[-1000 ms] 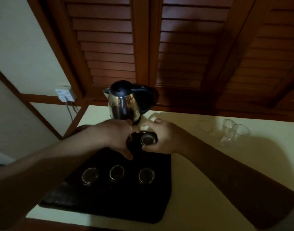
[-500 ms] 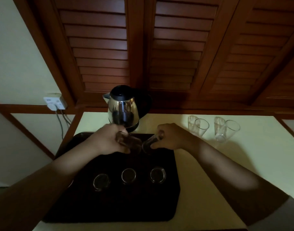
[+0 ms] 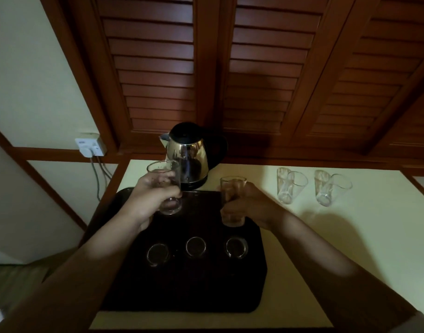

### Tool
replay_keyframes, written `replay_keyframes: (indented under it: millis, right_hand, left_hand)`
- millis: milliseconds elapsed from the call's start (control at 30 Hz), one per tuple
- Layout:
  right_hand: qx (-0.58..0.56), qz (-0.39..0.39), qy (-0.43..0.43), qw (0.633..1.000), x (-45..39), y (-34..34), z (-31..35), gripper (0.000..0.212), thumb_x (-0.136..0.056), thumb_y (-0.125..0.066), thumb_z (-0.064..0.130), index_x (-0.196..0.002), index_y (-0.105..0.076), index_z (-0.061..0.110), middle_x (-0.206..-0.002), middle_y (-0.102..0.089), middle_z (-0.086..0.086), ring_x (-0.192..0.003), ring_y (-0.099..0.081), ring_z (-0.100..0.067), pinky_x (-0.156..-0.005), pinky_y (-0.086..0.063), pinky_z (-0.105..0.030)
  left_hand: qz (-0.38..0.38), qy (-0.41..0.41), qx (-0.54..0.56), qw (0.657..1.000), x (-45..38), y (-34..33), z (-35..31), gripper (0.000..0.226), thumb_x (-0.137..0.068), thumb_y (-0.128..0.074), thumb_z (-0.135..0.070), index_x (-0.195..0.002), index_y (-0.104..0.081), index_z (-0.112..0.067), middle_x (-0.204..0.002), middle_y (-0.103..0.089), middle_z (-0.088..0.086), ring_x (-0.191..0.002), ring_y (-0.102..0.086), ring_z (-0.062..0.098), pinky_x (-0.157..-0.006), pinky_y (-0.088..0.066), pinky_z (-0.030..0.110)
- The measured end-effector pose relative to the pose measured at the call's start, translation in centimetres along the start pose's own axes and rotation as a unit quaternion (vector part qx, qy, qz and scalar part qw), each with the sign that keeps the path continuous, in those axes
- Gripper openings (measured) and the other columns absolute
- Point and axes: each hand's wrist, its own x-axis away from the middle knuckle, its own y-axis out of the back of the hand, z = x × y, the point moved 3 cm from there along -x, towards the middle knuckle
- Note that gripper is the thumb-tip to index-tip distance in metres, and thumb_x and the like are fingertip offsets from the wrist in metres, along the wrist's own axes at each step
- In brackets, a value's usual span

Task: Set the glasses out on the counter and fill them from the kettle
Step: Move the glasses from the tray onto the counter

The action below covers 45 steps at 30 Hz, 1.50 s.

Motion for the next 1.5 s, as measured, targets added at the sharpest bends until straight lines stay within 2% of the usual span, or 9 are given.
replay_keyframes:
  millis: [167,267,367,500,800,900,1033,1200,1500]
  right_hand:
    - [-0.067,-0.029,0.053,0.996,-0.4,-1.7,-0.4,0.031,-0.066,-0.073,-0.006,-0.092,-0.065,0.009,-0.085,-0.08,0.001,-0.092,-0.077,-0.028,-0.068,-0.06,-0.033]
    - [-0.086,-0.037,0.104,0.99,0.2,-1.6,0.2,0.035,-0.063,-0.069,-0.009,-0.095,-0.063,0.003,-0.08,-0.076,0.0,-0.077,-0.074,-0.018,-0.062,-0.059,-0.029]
    - [-0.115,-0.039,0.132,0.984,1.1,0.0,0.6,0.043,-0.064,-0.067,-0.015,-0.104,-0.061,0.0,-0.077,-0.072,-0.002,-0.074,-0.072,-0.017,-0.06,-0.057,-0.028]
    - [-0.11,-0.04,0.164,0.979,2.8,3.3,1.5,0.04,-0.063,-0.066,-0.018,-0.098,-0.064,0.001,-0.081,-0.071,-0.007,-0.077,-0.072,-0.02,-0.062,-0.058,-0.031]
    - [-0.052,-0.085,0.227,0.969,10.0,14.7,-0.2,0.039,-0.065,-0.087,0.006,-0.096,-0.063,-0.001,-0.085,-0.073,-0.004,-0.084,-0.072,-0.021,-0.079,-0.061,-0.037]
    - [-0.037,-0.098,0.222,0.969,12.2,18.2,-2.8,0.032,-0.07,-0.086,0.0,-0.093,-0.063,0.0,-0.083,-0.073,-0.004,-0.082,-0.07,-0.02,-0.079,-0.06,-0.037]
    - [-0.022,-0.1,0.191,0.976,14.7,21.9,-7.5,0.027,-0.074,-0.083,-0.008,-0.088,-0.059,-0.009,-0.082,-0.066,-0.024,-0.076,-0.066,-0.023,-0.069,-0.055,-0.035]
    - [0.025,-0.081,0.16,0.984,16.9,24.8,-12.5,0.024,-0.078,-0.082,-0.013,-0.09,-0.061,-0.01,-0.085,-0.068,0.0,-0.077,-0.065,-0.014,-0.072,-0.049,-0.026]
    - [0.093,-0.096,0.183,0.974,17.6,26.3,-15.2,0.034,-0.073,-0.092,-0.005,-0.091,-0.066,0.011,-0.093,-0.071,-0.012,-0.085,-0.068,-0.018,-0.077,-0.049,-0.028]
  left_hand:
    - [0.03,-0.063,0.025,0.997,0.5,-1.5,-1.3,0.036,-0.073,-0.084,0.001,-0.108,-0.076,-0.003,-0.095,-0.082,0.0,-0.098,-0.079,0.018,-0.086,-0.062,0.032]
    - [0.004,-0.113,0.083,0.99,0.7,-3.1,-2.1,0.062,-0.064,-0.083,-0.005,-0.12,-0.066,0.016,-0.112,-0.08,0.019,-0.111,-0.076,0.031,-0.1,-0.06,0.044]
    - [-0.004,-0.155,0.108,0.982,0.9,-5.0,-3.0,0.076,-0.056,-0.087,-0.017,-0.122,-0.065,0.014,-0.11,-0.076,0.025,-0.107,-0.076,0.033,-0.099,-0.061,0.045]
    - [0.012,-0.172,0.077,0.982,1.0,-8.3,-3.8,0.046,-0.055,-0.091,-0.018,-0.099,-0.077,-0.02,-0.087,-0.082,0.0,-0.089,-0.079,0.014,-0.087,-0.063,0.029]
    - [0.065,-0.188,0.041,0.979,3.8,-21.2,-4.0,0.051,-0.071,-0.095,-0.015,-0.106,-0.068,0.009,-0.092,-0.078,0.022,-0.088,-0.076,0.024,-0.081,-0.061,0.031]
    - [0.126,-0.177,-0.02,0.976,4.3,-25.9,-2.2,0.031,-0.077,-0.095,-0.01,-0.095,-0.07,-0.005,-0.079,-0.073,0.003,-0.072,-0.07,0.017,-0.066,-0.056,0.031]
    - [0.097,-0.188,-0.101,0.972,5.6,-29.9,2.5,0.038,-0.073,-0.097,-0.01,-0.097,-0.069,0.001,-0.093,-0.072,0.005,-0.089,-0.073,0.007,-0.082,-0.058,0.023]
    - [0.07,-0.162,-0.077,0.981,6.8,-32.8,7.1,0.039,-0.071,-0.095,-0.022,-0.098,-0.069,-0.009,-0.1,-0.072,0.017,-0.096,-0.071,0.038,-0.086,-0.058,0.043]
    - [0.07,-0.158,-0.098,0.98,7.1,-33.9,8.8,0.046,-0.069,-0.094,-0.022,-0.102,-0.07,-0.001,-0.102,-0.073,0.014,-0.098,-0.071,0.026,-0.091,-0.055,0.026]
